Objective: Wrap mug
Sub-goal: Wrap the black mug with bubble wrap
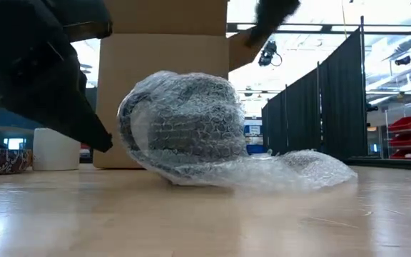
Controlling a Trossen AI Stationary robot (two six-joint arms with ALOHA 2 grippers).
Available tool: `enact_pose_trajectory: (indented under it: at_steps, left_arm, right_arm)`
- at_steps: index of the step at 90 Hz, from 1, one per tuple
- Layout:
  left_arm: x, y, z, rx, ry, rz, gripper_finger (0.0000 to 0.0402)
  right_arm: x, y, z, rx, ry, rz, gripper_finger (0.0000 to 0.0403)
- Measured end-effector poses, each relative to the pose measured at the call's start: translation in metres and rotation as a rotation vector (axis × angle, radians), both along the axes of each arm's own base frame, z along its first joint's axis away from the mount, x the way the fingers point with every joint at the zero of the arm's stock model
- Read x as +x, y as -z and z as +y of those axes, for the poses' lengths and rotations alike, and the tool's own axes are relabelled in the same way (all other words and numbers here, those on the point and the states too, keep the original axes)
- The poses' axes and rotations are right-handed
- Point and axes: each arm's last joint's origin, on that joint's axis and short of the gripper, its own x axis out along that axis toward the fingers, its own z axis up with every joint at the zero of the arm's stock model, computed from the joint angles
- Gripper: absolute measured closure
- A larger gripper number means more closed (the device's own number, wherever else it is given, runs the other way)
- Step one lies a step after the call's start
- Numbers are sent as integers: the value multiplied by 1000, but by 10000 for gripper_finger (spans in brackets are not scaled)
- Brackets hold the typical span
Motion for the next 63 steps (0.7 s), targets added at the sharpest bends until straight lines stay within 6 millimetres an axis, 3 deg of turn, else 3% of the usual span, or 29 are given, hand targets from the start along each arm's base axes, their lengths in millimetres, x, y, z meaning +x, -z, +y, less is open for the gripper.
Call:
enact_pose_trajectory:
  at_steps: [14,23,43,56,63]
  left_arm:
    - [3,1,-2,-14,8,-17,229]
    - [4,1,-3,-16,22,-29,229]
    - [13,5,1,-17,12,-43,229]
    - [20,23,6,-12,-1,13,229]
    - [24,34,6,-9,-14,17,229]
  right_arm:
    - [-33,37,-11,56,119,227,389]
    - [-46,66,-24,189,206,291,374]
    - [-49,114,-42,369,264,139,320]
    - [-47,131,-50,514,234,31,269]
    - [-52,139,-54,498,227,44,239]
